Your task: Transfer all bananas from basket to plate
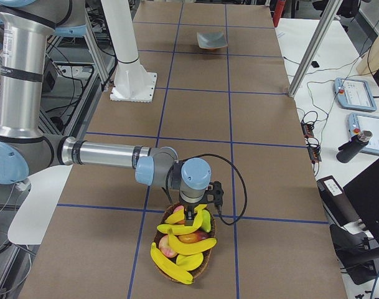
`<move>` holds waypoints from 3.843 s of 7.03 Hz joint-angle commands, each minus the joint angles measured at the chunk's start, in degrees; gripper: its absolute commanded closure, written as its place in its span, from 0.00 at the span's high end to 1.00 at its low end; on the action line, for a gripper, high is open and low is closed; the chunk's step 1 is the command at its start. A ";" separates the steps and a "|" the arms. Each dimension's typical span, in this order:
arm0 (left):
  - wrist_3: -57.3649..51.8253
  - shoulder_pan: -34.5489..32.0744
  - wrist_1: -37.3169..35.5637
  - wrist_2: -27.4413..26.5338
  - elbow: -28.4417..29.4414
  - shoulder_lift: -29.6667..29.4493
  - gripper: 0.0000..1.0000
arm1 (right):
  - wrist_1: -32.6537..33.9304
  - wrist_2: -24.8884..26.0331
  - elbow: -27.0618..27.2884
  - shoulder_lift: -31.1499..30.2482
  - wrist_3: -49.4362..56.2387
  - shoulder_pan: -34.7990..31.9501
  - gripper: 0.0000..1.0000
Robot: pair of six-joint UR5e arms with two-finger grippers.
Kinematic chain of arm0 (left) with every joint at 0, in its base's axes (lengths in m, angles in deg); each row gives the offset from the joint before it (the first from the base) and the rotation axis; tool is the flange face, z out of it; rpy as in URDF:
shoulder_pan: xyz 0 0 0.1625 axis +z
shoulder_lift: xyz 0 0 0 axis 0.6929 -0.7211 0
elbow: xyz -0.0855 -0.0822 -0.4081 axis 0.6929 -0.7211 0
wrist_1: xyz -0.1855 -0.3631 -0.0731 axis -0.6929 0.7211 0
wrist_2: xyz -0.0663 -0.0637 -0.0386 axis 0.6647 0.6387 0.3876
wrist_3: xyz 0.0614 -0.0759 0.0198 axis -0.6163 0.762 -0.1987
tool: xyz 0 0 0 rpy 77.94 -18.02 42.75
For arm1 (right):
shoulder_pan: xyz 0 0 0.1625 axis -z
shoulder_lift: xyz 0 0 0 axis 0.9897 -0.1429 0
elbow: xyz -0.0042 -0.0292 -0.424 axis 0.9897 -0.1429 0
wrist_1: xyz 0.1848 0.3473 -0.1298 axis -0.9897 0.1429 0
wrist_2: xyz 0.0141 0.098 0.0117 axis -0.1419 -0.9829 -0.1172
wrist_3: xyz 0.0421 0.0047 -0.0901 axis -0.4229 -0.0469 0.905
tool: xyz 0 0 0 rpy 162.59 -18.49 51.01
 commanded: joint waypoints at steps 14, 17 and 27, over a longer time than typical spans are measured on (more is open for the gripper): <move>0.00 0.02 0.13 0.00 0.45 -0.60 1.00 | -0.18 -0.04 -8.17 4.24 7.64 5.37 0.04; 0.01 0.02 0.05 0.00 0.54 -0.78 1.00 | 0.34 -0.57 -4.76 3.37 9.22 5.02 0.00; 5.94 2.72 0.13 -0.17 0.63 -6.40 1.00 | 15.91 -9.95 15.21 9.22 3.37 0.25 0.00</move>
